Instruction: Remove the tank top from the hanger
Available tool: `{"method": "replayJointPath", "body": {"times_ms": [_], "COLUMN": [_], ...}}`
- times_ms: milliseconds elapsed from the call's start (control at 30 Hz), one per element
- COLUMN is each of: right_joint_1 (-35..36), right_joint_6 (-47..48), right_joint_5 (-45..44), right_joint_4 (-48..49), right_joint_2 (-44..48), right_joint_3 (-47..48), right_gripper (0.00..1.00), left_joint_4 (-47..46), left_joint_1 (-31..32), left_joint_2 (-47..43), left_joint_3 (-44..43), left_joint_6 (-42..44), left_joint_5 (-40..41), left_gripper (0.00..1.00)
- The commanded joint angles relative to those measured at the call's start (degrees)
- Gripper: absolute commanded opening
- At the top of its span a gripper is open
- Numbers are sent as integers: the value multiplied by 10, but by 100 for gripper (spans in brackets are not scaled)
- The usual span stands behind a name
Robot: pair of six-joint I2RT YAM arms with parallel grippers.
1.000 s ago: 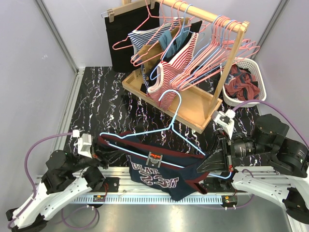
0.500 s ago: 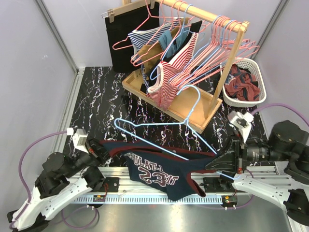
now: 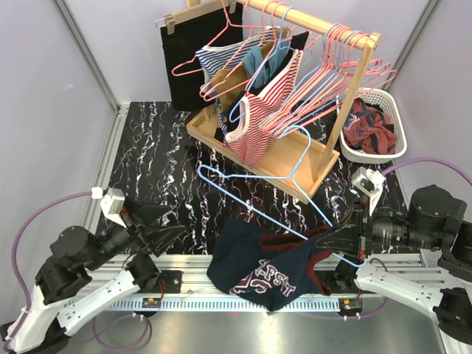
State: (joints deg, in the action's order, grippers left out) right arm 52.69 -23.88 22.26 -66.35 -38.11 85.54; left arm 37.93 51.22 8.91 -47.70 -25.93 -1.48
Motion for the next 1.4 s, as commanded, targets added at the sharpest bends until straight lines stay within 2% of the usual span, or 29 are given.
{"method": "replayJointPath", "body": {"times_ms": [0, 133, 300, 333, 433, 467, 567, 733, 767, 867, 1000, 1100, 1133, 1333, 1367], "right_joint_1": [3, 3, 10, 15, 29, 29, 31, 31, 30, 31, 30, 31, 31, 31, 30], "right_joint_6": [27, 41, 94, 97, 96, 103, 110, 118, 119, 128, 132, 132, 132, 133, 133], "right_joint_5": [-56, 63, 131, 173, 211, 224, 248, 248, 250, 248, 248, 248, 250, 238, 235], "right_joint_4": [-16, -75, -134, -128, -124, -121, -113, -107, -104, -99, -98, -97, -97, -96, -95], "right_joint_2": [-12, -59, -111, -113, -121, -119, -120, -118, -120, -127, -135, -141, -144, -151, -152], "right_joint_3": [28, -12, -47, -52, -66, -67, -48, 1, 6, 13, 16, 19, 20, 35, 39], "right_gripper": [0, 0, 0, 0, 0, 0, 0, 0, 0, 0, 0, 0, 0, 0, 0], "left_joint_4": [59, 107, 167, 186, 205, 203, 191, 160, 146, 103, 104, 97, 93, 68, 75], "left_joint_1": [-1, -1, -1, -1, -1, -1, -1, -1, -1, -1, -1, -1, -1, 0, 0], "left_joint_2": [20, 37, 97, 105, 137, 143, 159, 170, 167, 159, 147, 141, 142, 155, 160], "left_joint_3": [-27, -73, -146, -163, -170, -163, -126, -71, -62, -36, -50, -45, -41, -7, -9], "left_joint_6": [7, 40, 95, 100, 122, 128, 140, 135, 127, 97, 95, 90, 86, 68, 74], "left_joint_5": [-12, -7, 11, 9, -63, -137, -264, -424, -483, -557, -574, -590, -607, -647, -647], "left_gripper": [99, 99, 99, 99, 99, 99, 99, 99, 99, 99, 99, 91, 82, 59, 47]}}
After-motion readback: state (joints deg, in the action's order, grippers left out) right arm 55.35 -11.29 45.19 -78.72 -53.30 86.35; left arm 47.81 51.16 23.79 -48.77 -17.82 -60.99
